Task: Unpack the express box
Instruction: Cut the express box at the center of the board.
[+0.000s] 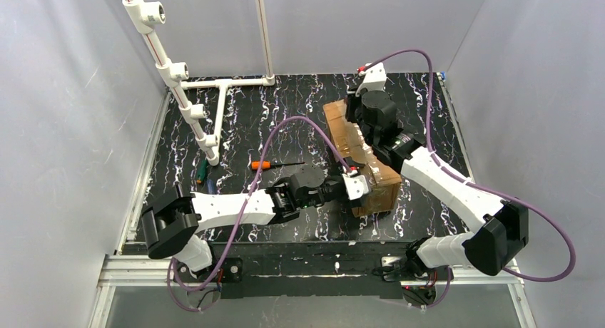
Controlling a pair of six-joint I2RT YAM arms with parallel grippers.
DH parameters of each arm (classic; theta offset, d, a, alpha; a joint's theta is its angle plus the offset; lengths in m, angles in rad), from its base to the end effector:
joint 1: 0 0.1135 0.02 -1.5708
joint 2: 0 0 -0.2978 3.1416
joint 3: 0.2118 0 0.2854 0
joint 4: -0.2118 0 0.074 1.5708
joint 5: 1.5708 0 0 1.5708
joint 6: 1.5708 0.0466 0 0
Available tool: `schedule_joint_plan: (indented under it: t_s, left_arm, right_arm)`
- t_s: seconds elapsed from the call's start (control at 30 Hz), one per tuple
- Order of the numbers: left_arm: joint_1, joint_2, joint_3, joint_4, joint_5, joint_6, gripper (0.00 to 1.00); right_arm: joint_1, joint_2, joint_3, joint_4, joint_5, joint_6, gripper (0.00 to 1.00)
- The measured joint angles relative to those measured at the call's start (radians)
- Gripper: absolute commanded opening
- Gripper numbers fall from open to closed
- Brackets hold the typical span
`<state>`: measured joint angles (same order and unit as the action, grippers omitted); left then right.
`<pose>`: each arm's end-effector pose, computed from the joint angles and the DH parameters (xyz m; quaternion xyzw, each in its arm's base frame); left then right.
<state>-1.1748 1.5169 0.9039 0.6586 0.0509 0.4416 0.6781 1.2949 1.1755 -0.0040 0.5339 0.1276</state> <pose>0.1471 -0.3581 0.3049 0.5120 0.4637 -0.2755 0.6685 0.2768 0.1925 0.4123 -0.0284 0.7431 0.0685 0.6651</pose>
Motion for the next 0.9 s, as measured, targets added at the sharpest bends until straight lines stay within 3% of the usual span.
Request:
schedule_joint_plan:
  t_s: [0.6, 0.9]
  left_arm:
    - [0.124, -0.016, -0.023, -0.002, 0.047, -0.128, 0.61]
    - [0.132, -0.019, -0.024, -0.001, 0.057, -0.144, 0.63]
  right_arm:
    - [0.038, -0.026, -0.094, -0.154, 0.042, -0.049, 0.01]
    - [0.027, 0.058, 0.089, -0.375, 0.018, -0.019, 0.01]
